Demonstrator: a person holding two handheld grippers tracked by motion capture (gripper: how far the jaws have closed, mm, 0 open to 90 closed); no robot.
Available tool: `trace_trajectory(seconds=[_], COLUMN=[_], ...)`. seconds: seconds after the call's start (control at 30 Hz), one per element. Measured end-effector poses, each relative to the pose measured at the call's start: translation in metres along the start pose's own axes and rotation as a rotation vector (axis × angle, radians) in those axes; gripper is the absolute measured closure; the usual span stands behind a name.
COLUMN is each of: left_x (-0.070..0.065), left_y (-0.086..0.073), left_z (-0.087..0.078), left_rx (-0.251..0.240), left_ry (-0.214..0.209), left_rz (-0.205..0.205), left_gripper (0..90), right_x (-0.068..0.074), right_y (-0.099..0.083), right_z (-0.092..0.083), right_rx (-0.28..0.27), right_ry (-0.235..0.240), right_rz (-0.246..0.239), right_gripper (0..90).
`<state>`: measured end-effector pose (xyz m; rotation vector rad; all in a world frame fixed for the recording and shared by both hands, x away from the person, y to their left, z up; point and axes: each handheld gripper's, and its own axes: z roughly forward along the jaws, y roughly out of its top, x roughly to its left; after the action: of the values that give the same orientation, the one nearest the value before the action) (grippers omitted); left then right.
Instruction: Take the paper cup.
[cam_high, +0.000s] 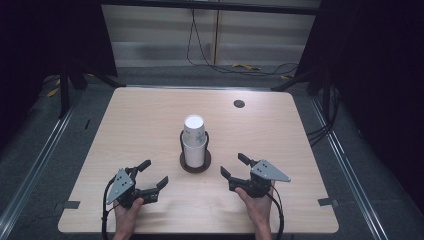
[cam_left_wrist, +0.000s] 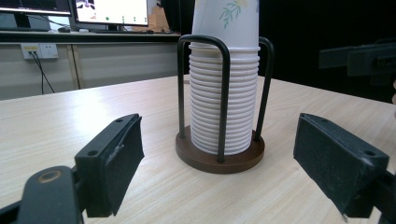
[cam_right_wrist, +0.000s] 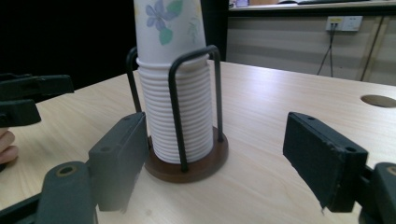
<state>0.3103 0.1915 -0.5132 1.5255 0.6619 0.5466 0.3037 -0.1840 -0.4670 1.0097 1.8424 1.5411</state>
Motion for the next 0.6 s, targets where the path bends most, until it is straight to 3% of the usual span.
trace_trajectory(seconds=[0.6], left_x=[0.0], left_y=[0.0], left_z=[0.0], left_rx=[0.001], left_ry=[-0.006], left_rz=[-0.001], left_gripper=[15.8], right_x=[0.005], right_y=[0.033], right_z=[0.033], right_rx=[0.027], right_ry=[0.115], right_rz=[-0.025], right_gripper=[23.2])
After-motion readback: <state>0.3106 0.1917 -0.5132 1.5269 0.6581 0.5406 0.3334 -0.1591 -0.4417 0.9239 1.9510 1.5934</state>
